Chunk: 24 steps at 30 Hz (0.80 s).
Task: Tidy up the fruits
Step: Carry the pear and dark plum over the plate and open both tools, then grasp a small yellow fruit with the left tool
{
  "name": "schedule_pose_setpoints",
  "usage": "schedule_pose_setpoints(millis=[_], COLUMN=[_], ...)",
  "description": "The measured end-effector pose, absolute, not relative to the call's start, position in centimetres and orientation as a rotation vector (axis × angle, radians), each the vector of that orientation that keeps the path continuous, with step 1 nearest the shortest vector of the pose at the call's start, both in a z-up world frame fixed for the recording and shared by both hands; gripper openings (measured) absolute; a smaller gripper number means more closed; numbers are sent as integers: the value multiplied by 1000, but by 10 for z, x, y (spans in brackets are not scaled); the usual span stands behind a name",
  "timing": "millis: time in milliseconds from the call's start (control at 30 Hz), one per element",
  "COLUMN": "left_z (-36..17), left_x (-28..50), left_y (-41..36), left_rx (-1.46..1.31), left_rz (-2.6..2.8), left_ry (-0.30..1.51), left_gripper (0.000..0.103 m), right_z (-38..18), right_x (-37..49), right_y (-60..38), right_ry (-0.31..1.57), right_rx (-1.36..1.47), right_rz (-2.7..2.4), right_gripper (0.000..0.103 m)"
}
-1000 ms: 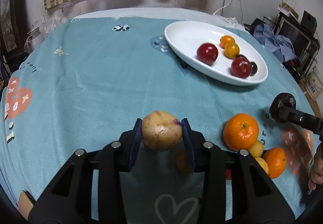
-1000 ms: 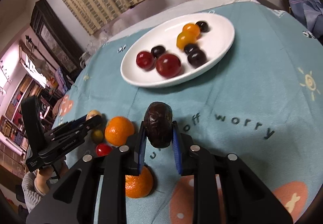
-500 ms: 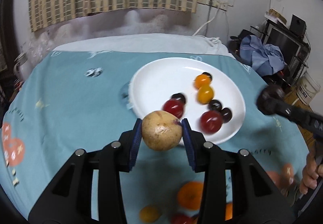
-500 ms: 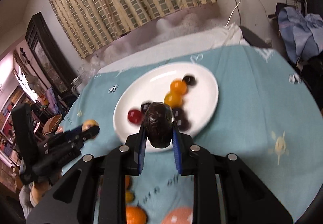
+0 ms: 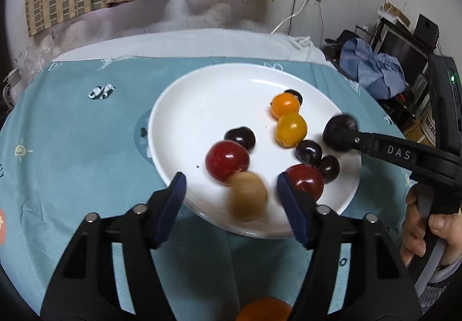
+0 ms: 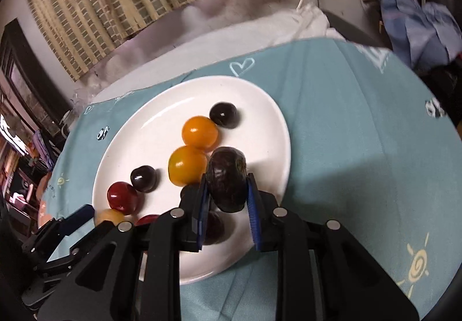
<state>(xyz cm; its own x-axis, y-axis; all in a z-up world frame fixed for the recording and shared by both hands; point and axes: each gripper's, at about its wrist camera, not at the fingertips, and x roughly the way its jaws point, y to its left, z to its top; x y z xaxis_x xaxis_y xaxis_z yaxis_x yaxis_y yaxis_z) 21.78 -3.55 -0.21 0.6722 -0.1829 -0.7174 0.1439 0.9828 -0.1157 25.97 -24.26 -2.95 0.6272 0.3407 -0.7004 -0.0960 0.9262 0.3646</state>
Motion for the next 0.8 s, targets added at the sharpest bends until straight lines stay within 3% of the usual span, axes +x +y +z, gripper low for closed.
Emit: schedule_pose_setpoints(millis=[267,467,533,567,600,800], left_z=[15,17,16,13,9,-12], left_x=[192,152,134,124,109,66], left_y=[-28,6,21,28,36,50], left_rx=[-14,-57,-92,-105,-118,-118], left_rz=[-152,-110,-94,-85,-64,-28], left_ry=[759,743,740,737,735,769], left_gripper=[76,76,79,85,88,90], right_z=[-2,8,4,3,0,-16], right_x=[234,189,166,157,143,100], right_y=[-242,-236,-238,-239,-242,-250], right_ry=[767,739,723,716,695,705], right_rx=[281,253,247,248,260,321], right_rz=[278,336,349,352,349,386], right_gripper=[27,27,36,55,61,61])
